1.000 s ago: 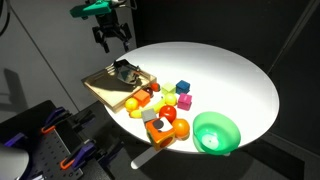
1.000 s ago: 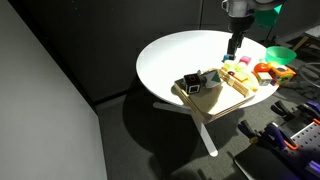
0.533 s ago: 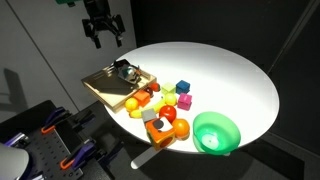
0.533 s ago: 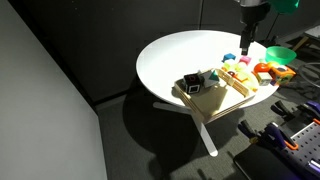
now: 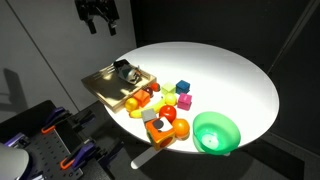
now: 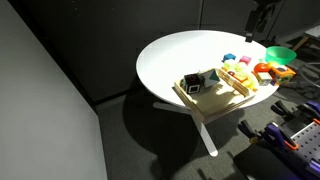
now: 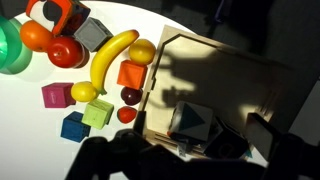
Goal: Put one square plush toy in the box
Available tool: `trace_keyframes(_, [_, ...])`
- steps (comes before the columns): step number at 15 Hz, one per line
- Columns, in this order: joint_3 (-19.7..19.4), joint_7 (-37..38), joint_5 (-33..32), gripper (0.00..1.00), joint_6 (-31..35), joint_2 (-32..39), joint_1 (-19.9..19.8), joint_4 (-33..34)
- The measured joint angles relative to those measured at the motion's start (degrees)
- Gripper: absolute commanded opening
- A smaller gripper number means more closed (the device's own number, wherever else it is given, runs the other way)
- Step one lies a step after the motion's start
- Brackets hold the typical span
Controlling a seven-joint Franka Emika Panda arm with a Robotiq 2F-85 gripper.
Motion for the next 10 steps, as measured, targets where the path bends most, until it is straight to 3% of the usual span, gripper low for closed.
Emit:
trace_keyframes(4, [-0.1,4.2,0.0,1.0,2.9,-3.5,-1.0,-1.8])
trace_keyframes(10, [0.0,4.3,0.0,1.0,3.1,-3.3,-1.0,-2.0])
